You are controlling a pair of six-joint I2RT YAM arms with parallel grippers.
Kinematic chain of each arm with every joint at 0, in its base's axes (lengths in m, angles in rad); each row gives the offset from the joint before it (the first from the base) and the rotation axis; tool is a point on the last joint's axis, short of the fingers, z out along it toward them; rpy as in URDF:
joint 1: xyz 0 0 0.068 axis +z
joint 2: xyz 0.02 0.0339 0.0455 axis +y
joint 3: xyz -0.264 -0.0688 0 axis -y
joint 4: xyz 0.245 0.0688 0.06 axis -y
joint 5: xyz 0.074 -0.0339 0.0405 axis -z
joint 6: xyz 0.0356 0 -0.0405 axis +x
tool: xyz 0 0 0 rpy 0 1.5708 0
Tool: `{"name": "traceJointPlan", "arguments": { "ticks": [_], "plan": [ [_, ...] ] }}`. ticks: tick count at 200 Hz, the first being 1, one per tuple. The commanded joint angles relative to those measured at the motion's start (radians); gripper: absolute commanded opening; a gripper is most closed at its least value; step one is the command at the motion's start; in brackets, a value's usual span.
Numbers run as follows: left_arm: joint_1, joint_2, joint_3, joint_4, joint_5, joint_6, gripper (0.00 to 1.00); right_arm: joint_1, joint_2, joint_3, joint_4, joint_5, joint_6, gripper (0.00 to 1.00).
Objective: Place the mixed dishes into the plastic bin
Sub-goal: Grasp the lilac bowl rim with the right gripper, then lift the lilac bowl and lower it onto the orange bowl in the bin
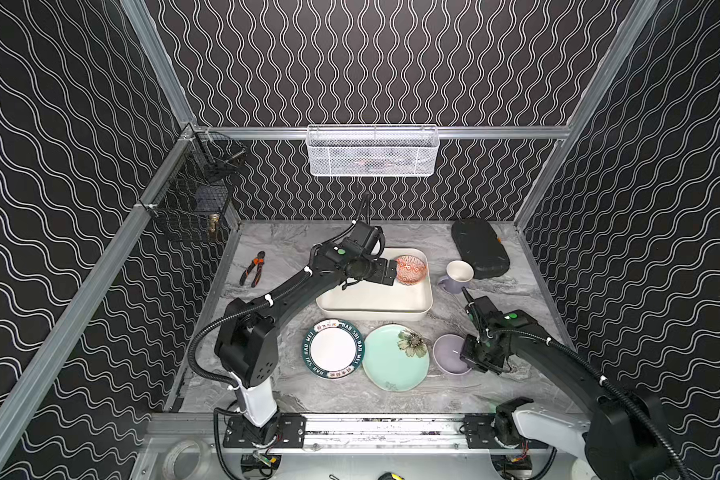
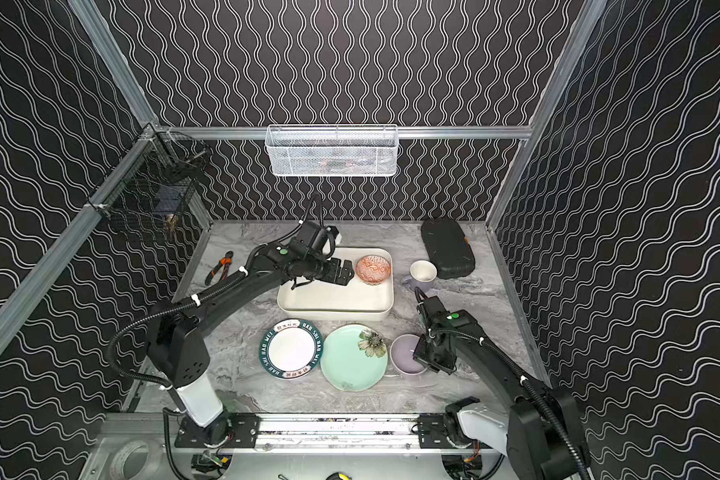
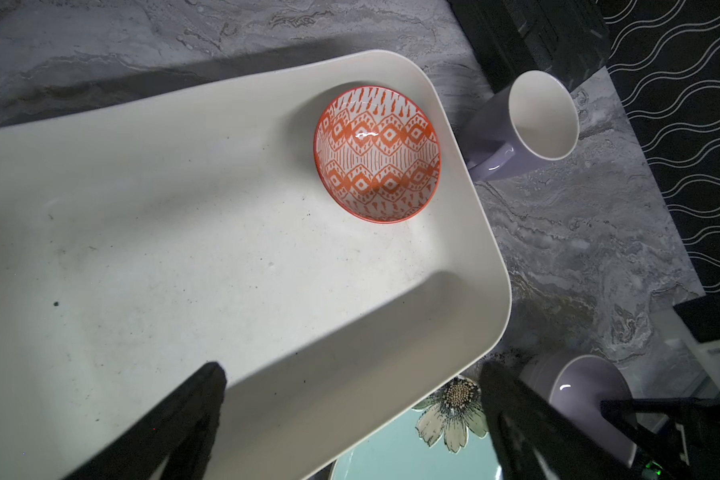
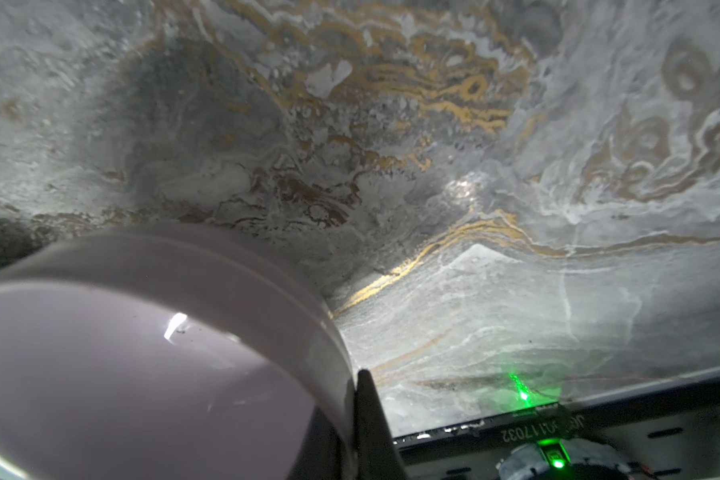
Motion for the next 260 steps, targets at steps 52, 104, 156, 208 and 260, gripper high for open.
{"name": "traceJointPlan", "arguments": {
  "ticks": [52,104,156,208,260],
  "plan": [
    [0.001,-0.034,-0.001,-0.032,-0.041,0.027,0.99,0.001,-0.025,0.197,-0.123,0.085,-0.022,0.00],
    [0.002,-0.120,-0.036,-0.043,-0.069,0.047,0.99,0.000,0.181,0.517,-0.120,0.129,-0.112,0.00],
    [0.014,-0.218,-0.132,-0.054,-0.089,0.052,0.99,-0.001,0.504,0.800,-0.027,0.109,-0.216,0.02],
    [0.082,-0.319,-0.225,-0.063,-0.090,0.054,0.99,0.000,0.864,1.164,-0.064,0.103,-0.271,0.01],
    [0.164,-0.372,-0.281,-0.069,-0.086,0.074,0.99,0.001,1.011,1.303,-0.066,0.064,-0.286,0.02]
  ]
}}
